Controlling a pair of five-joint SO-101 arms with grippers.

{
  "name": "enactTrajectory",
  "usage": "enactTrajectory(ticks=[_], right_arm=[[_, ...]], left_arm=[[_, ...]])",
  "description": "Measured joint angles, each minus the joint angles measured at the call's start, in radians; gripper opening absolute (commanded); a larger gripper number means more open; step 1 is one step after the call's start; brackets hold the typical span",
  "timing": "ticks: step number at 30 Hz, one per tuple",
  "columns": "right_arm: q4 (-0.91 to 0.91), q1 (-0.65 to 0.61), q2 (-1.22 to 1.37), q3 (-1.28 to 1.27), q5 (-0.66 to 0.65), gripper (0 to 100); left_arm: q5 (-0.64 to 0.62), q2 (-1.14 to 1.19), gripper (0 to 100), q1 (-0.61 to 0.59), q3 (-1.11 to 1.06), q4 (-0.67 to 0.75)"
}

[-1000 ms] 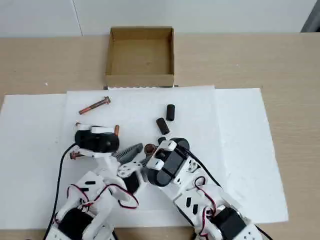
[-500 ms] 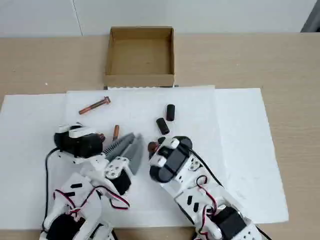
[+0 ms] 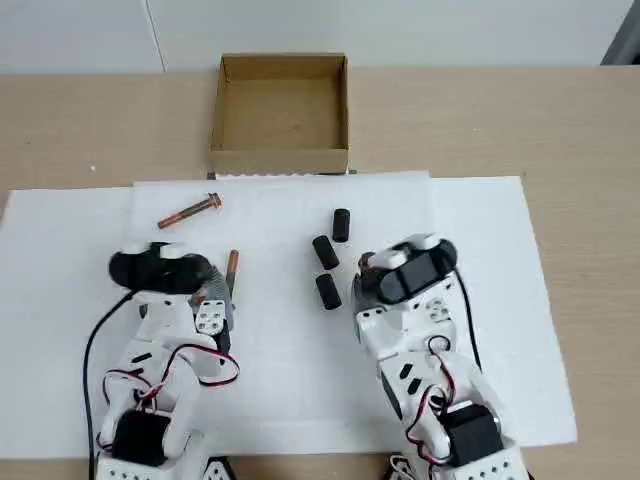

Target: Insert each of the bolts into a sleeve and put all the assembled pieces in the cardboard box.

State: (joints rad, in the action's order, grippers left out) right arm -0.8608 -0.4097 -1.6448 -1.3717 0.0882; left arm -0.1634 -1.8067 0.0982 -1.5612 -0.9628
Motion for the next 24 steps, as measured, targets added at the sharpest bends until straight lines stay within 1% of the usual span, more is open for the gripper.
enactTrajectory(ticks=[3,6,10,14,18,24], right_arm=[[0.041,0.003,0.178,0.12,0.04,0.3],[0.097,0.003,0.41,0.273,0.054,0.3],[0.141,0.003,0.741,0.523,0.054,0.3],[0.144,0.003,1.056,0.789,0.052,0.3],[0.178,0.011,1.336,1.046,-0.009,0.3],[0.229,0.031,1.677,1.381,-0.144,0.3]], left_arm=[[0.02,0.002,1,-0.029,-0.026,0.0],[0.02,0.002,1,-0.049,-0.051,0.0],[0.026,0.002,1,-0.058,-0.1,0.0],[0.057,0.002,1,-0.058,-0.103,0.0],[0.066,0.002,1,-0.058,-0.103,0.0],[0.066,0.002,1,-0.058,-0.103,0.0]])
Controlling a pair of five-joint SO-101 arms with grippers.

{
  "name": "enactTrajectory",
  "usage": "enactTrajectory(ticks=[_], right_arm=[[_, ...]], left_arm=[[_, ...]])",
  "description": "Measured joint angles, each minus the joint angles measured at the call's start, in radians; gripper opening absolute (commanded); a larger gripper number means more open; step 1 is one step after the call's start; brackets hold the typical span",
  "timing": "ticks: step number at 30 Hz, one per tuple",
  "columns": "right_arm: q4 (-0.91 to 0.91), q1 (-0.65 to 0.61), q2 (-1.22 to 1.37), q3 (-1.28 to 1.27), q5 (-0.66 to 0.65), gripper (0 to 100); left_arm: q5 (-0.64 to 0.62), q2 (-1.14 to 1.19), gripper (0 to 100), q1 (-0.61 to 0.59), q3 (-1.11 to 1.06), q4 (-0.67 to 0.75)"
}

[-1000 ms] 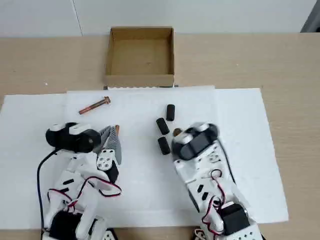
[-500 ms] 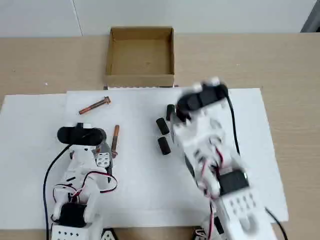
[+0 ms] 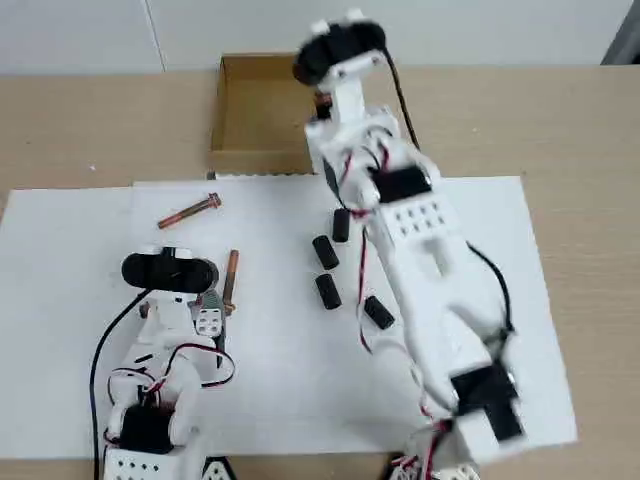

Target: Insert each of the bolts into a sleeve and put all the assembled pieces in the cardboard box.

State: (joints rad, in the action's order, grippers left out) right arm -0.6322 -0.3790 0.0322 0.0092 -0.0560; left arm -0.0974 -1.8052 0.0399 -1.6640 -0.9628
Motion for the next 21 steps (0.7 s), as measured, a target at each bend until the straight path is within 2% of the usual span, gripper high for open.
enactTrajectory(ticks=[5,11,13,17,21], right_arm=[[0.046,-0.003,0.239,0.224,-0.155,0.4],[0.084,-0.003,0.456,0.379,-0.381,1.3],[0.084,-0.003,0.502,0.404,-0.437,5.1],[0.084,-0.003,0.562,0.442,-0.474,15.8],[0.084,-0.003,0.574,0.463,-0.483,13.6]], left_arm=[[0.0,0.0,1,0.0,0.0,0.0],[0.0,0.0,1,0.0,0.0,0.0],[0.0,0.0,1,0.0,0.0,0.0],[0.0,0.0,1,0.0,0.0,0.0],[0.0,0.0,1,0.0,0.0,0.0]])
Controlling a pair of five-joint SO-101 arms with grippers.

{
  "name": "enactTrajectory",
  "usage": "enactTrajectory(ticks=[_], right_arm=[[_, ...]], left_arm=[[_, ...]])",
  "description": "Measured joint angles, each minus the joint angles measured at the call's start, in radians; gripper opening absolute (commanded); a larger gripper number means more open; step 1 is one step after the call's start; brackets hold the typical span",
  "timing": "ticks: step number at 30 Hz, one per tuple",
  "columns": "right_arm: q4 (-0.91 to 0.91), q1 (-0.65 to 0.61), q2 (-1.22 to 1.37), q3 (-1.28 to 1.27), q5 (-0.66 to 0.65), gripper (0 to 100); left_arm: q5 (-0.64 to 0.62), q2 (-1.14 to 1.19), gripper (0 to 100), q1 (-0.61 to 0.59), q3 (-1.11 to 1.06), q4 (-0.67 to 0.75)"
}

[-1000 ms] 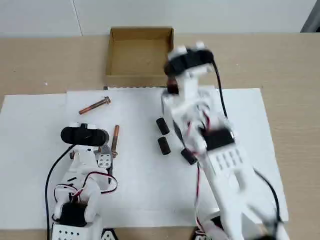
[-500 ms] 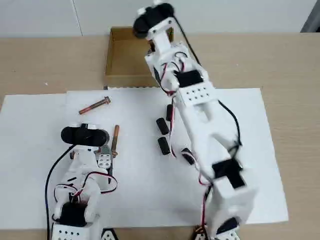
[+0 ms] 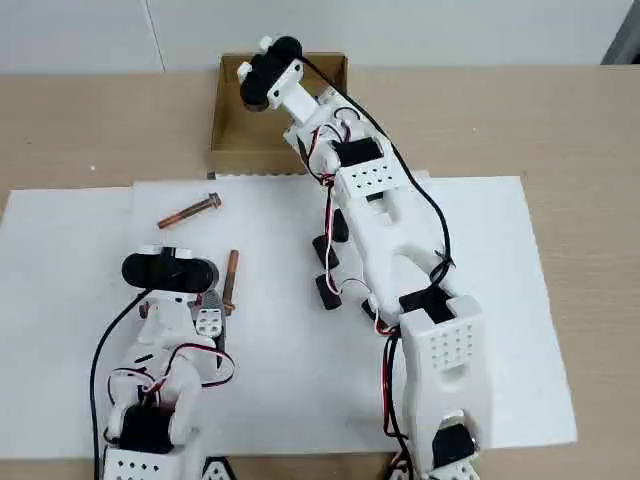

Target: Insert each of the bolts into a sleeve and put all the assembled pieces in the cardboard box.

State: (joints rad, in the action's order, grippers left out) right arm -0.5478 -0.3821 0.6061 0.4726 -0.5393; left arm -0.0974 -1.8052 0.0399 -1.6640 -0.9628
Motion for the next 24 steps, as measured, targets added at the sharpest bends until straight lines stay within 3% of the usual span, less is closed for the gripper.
enactTrajectory(ticks=[13,24], right_arm=[[-0.005,0.011,-0.002,0.012,0.0,11.1],[-0.41,0.009,-0.209,0.012,0.037,11.1]], left_arm=[[0.0,0.0,1,0.0,0.0,0.0],[0.0,0.0,1,0.0,0.0,0.0]])
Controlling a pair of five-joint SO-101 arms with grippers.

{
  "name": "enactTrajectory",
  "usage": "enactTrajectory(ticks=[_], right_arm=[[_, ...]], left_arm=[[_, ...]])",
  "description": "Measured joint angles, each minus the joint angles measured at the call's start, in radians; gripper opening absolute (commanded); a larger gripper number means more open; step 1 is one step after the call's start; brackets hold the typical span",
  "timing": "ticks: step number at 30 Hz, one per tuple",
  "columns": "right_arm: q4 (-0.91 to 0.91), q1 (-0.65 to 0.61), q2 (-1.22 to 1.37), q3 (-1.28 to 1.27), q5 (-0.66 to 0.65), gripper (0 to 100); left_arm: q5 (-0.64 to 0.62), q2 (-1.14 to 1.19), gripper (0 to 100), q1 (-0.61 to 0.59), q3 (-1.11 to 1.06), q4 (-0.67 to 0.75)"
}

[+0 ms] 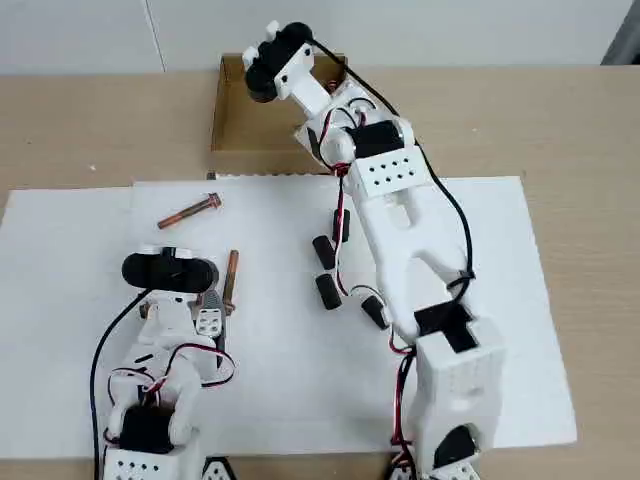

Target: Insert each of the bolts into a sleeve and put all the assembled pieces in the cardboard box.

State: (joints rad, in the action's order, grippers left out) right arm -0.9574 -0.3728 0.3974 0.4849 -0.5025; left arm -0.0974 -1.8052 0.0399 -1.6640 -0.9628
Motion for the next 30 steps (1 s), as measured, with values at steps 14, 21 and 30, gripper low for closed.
enactTrajectory(ticks=[14,21,30], right_arm=[[-0.502,0.0,-0.071,0.0,0.436,11.5],[-0.585,0.0,-0.008,0.005,0.578,11.5],[-0.54,0.0,0.092,0.005,0.601,11.6]], left_arm=[[0.0,0.0,1,0.0,0.0,0.0],[0.0,0.0,1,0.0,0.0,0.0],[0.0,0.0,1,0.0,0.0,0.0]])
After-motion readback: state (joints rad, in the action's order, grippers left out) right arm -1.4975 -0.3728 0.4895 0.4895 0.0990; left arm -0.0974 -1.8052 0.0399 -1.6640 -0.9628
